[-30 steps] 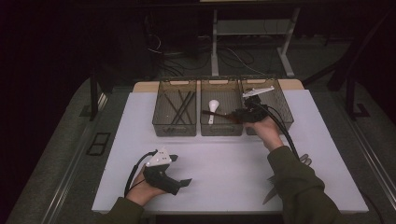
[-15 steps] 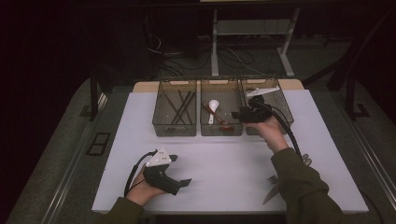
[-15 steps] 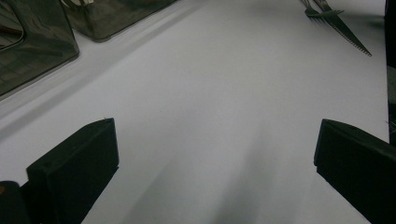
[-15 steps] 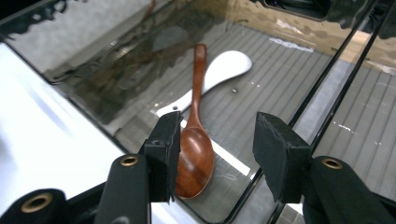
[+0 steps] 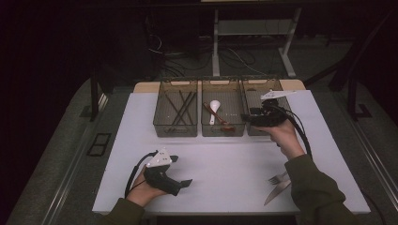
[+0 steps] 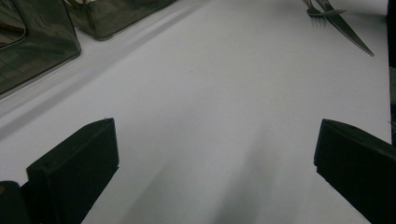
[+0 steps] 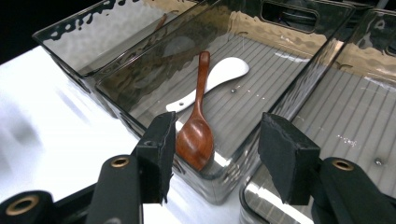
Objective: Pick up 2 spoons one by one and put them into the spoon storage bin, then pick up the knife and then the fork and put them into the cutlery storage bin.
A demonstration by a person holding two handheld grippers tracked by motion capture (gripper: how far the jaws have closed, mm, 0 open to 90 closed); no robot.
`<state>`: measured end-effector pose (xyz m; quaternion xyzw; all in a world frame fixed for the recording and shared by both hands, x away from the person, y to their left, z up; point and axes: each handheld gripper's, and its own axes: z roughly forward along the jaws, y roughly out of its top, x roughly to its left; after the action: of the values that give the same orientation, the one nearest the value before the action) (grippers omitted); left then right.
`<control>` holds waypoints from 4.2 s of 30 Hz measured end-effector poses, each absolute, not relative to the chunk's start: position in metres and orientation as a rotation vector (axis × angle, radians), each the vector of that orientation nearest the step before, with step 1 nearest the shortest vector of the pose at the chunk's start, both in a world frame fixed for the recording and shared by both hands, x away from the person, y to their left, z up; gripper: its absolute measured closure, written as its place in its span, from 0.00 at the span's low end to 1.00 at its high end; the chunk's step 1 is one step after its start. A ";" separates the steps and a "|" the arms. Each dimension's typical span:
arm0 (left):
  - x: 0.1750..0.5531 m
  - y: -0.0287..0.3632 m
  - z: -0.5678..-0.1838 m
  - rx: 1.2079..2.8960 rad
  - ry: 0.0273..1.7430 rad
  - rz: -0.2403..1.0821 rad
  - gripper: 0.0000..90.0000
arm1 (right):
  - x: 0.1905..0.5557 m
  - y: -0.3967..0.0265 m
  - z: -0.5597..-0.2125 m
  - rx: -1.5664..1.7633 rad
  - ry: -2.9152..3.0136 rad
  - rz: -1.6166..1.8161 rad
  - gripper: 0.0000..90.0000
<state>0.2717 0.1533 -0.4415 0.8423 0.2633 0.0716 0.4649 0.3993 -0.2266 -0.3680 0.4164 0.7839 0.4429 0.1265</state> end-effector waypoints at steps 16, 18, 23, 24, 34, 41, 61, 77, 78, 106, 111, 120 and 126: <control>0.272 0.159 -0.443 2.057 0.668 0.182 0.00 | 0.374 -0.270 -0.378 1.236 2.299 1.322 0.50; 0.271 0.158 -0.442 2.059 0.667 0.184 0.00 | 0.369 -0.276 -0.379 1.233 2.301 1.319 0.50; 0.272 0.158 -0.442 2.061 0.664 0.184 0.00 | 0.356 -0.290 -0.382 1.232 2.310 1.325 0.51; 0.272 0.157 -0.442 2.060 0.664 0.184 0.00 | 0.353 -0.293 -0.383 1.240 2.313 1.325 0.51; 0.271 0.156 -0.442 2.063 0.662 0.184 0.00 | 0.328 -0.313 -0.392 1.225 2.354 1.311 0.58; 0.270 0.157 -0.441 2.065 0.663 0.190 0.00 | 0.312 -0.318 -0.399 1.197 2.399 1.289 0.69; 0.270 0.158 -0.442 2.065 0.670 0.191 0.00 | 0.274 -0.332 -0.425 1.180 2.548 1.212 0.95; 0.268 0.157 -0.442 2.070 0.674 0.197 0.00 | 0.243 -0.324 -0.441 1.127 2.676 1.195 0.99; 0.268 0.157 -0.442 2.069 0.675 0.197 0.00 | 0.241 -0.322 -0.442 1.118 2.685 1.195 0.99; 0.268 0.156 -0.442 2.074 0.674 0.196 0.00 | 0.259 -0.296 -0.443 1.020 2.744 1.183 0.99; 0.268 0.156 -0.442 2.075 0.673 0.197 0.00 | 0.266 -0.293 -0.443 1.025 2.739 1.197 0.99; 0.268 0.156 -0.442 2.077 0.671 0.198 0.00 | 0.272 -0.286 -0.443 1.010 2.730 1.194 0.99; 0.268 0.156 -0.442 2.075 0.673 0.197 0.00 | 0.280 -0.281 -0.443 1.001 2.717 1.193 0.99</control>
<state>0.2684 0.1561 -0.4421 0.8422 0.2731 0.0799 0.4579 0.2799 -0.2806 -0.4434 0.3195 0.8677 0.3808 0.0050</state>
